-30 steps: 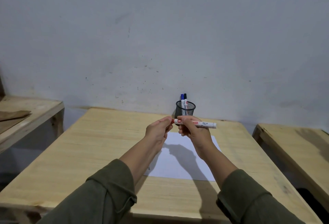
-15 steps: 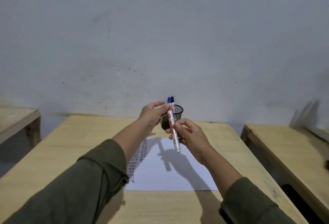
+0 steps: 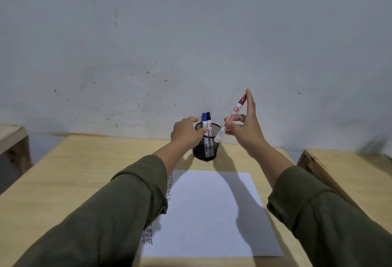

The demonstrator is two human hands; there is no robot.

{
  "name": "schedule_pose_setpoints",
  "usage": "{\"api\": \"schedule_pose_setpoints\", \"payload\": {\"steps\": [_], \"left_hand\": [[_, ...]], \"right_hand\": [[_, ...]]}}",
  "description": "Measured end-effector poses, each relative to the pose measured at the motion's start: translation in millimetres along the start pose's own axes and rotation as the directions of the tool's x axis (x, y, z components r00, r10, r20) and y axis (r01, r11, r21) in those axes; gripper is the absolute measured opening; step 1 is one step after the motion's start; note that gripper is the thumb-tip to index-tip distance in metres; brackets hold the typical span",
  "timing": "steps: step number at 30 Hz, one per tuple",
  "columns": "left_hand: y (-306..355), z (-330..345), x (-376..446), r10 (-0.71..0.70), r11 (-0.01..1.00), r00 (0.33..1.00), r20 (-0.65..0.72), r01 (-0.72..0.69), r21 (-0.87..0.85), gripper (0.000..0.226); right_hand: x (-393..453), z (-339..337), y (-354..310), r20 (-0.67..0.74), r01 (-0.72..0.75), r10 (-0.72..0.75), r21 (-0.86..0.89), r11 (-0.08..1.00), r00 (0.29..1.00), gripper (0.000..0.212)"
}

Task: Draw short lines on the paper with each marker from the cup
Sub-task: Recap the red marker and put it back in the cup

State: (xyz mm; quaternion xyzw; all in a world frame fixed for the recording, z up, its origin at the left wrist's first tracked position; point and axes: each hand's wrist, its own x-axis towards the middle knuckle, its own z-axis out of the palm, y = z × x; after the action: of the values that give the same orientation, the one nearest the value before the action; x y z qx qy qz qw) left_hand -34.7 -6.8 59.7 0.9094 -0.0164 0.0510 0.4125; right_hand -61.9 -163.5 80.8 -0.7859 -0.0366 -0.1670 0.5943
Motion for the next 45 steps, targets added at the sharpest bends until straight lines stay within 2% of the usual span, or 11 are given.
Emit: {"api": "schedule_pose_setpoints", "payload": {"steps": [4,9,15,20,24,28,34,41,45], "left_hand": [[-6.4,14.4,18.3,-0.025,0.998,1.000,0.016,0.024,0.051,0.063],[-14.9,20.9,30.1,-0.022,0.998,0.999,0.035,0.020,0.064,0.062],[-15.6,19.1,28.0,0.021,0.999,0.999,0.047,-0.020,-0.029,0.051],[-20.3,21.1,28.8,0.026,0.993,0.999,0.040,-0.021,-0.114,0.049],[-24.4,24.9,30.6,0.013,0.984,0.999,0.041,-0.005,-0.176,0.051],[-26.5,26.8,31.9,0.015,0.982,0.999,0.036,-0.008,-0.190,0.052],[-25.3,27.4,32.6,0.006,0.984,1.000,0.031,0.000,-0.180,0.053],[-26.1,27.2,32.7,-0.011,0.979,1.000,0.026,0.016,-0.204,0.050],[-26.5,27.7,32.6,-0.017,0.981,1.000,0.017,0.020,-0.192,0.054]], "right_hand": [[31.4,9.2,7.8,-0.068,0.054,-0.063,-0.128,0.990,0.996,0.093],[51.2,22.2,21.7,-0.002,0.095,-0.100,-0.306,0.947,0.995,0.074],[65.4,28.8,47.6,0.081,0.101,-0.074,-0.409,0.907,0.994,0.067],[73.7,32.1,56.2,0.101,0.084,-0.045,-0.429,0.899,0.994,0.050],[73.1,33.2,60.2,0.108,0.104,-0.062,-0.444,0.890,0.992,0.051],[72.1,34.4,62.2,0.135,0.145,-0.089,-0.493,0.858,0.987,0.050],[77.6,37.8,62.0,0.184,0.231,-0.150,-0.578,0.782,0.971,0.059],[84.1,41.5,61.0,0.207,0.244,-0.145,-0.621,0.744,0.968,0.046],[81.2,42.3,56.5,0.182,0.248,-0.171,-0.600,0.761,0.968,0.037]]}}
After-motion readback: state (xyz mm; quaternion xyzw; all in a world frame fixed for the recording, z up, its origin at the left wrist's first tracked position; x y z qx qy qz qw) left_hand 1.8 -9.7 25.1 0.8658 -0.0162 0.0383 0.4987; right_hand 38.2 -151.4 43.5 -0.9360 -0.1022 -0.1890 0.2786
